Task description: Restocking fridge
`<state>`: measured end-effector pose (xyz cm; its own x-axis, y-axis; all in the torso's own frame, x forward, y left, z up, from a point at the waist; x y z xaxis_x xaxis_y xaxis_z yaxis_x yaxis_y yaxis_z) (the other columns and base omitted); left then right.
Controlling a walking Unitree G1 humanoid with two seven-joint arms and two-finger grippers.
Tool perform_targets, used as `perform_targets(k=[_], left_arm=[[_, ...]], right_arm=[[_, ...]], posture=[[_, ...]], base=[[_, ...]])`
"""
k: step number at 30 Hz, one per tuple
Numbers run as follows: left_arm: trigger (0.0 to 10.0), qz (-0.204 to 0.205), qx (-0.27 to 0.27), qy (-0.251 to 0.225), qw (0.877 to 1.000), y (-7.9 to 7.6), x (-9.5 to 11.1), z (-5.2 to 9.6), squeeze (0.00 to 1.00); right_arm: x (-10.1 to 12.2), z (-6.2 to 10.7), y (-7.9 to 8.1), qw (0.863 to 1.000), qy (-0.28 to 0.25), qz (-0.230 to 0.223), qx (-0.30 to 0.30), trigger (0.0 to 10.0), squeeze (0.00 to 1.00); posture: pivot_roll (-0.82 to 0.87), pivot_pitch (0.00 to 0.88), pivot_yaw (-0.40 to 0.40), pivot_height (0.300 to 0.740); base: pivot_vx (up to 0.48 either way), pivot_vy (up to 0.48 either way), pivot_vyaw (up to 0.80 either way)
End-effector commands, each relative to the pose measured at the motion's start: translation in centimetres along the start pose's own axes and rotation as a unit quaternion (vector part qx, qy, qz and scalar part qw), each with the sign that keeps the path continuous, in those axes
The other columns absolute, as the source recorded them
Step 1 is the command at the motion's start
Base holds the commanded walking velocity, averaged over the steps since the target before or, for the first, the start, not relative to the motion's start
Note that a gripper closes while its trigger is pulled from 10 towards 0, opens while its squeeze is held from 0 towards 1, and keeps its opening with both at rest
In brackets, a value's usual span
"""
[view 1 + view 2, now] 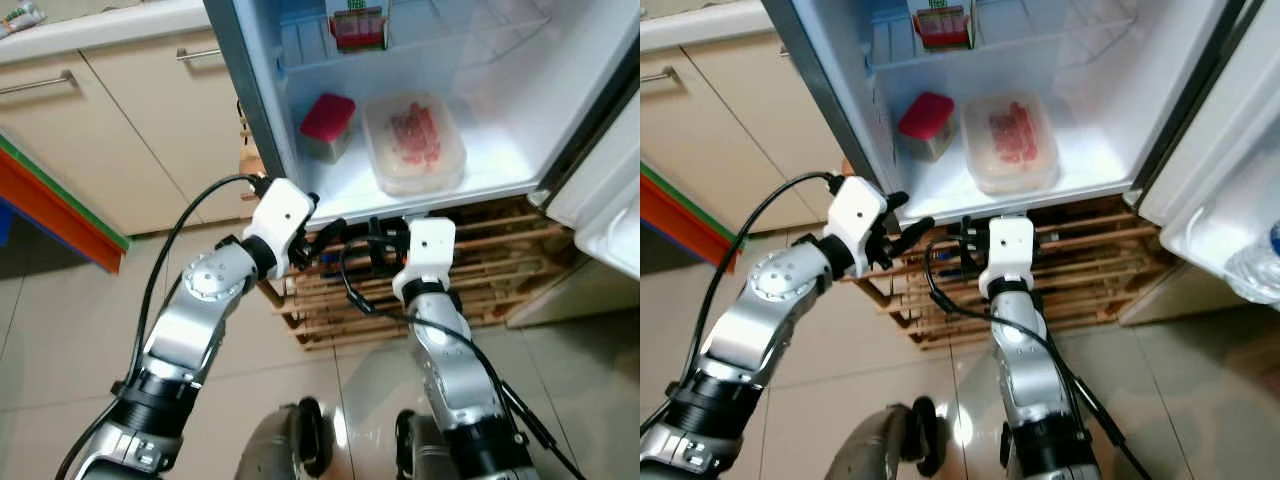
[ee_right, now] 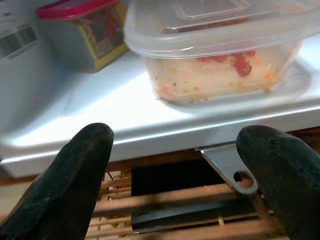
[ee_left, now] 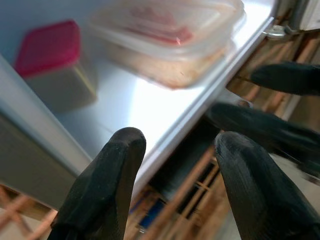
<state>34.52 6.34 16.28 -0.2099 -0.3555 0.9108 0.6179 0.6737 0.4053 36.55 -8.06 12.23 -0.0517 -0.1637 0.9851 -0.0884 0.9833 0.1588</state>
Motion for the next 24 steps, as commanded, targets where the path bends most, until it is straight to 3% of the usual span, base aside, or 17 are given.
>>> perform_targets(k=[1, 9, 15, 24], left_arm=[[10.0, 0.010, -0.002, -0.003, 1.000, -0.5, 0.4, 0.8, 0.00], [10.0, 0.026, -0.010, -0.021, 0.999, -2.0, 2.1, 2.0, 0.00], [10.0, 0.046, -0.033, -0.026, 0.998, -4.1, 2.8, 2.7, 0.00], [10.0, 0.059, -0.029, -0.017, 0.998, -4.9, 2.5, 3.2, 0.00]], right_arm=[[-0.3, 0.1, 1.8, 0.999, 0.003, -0.035, 0.007, 10.0, 0.00], [1.6, -0.1, 2.9, 0.998, -0.044, -0.041, 0.024, 10.0, 0.00], [1.8, -0.5, 4.0, 0.996, -0.045, -0.065, 0.046, 10.0, 0.00], [3.5, -1.8, 4.6, 0.993, -0.081, -0.047, 0.073, 10.0, 0.00]], posture=[[0.09, 0.373, 0.145, 0.725], [0.10, 0.378, 0.143, 0.725], [0.10, 0.382, 0.139, 0.725], [0.10, 0.377, 0.135, 0.725]], base=[[0.000, 0.000, 0.00], [0.000, 0.000, 0.00], [0.000, 0.000, 0.00], [0.000, 0.000, 0.00]])
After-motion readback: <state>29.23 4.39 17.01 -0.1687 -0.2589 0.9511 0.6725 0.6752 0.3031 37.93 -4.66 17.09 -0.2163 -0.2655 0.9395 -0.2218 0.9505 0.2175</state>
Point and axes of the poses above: a point about 5 cm out from each wrist's last joint towards the gripper, its own z axis pointing back from the gripper into the wrist, its own x axis along the axis of the wrist's last joint, y = z × x, the point moved 6 cm from there along -z, pointing out of the wrist towards the gripper, and after that the axes turned 9 degrees about -z, right-handed, at the moved point
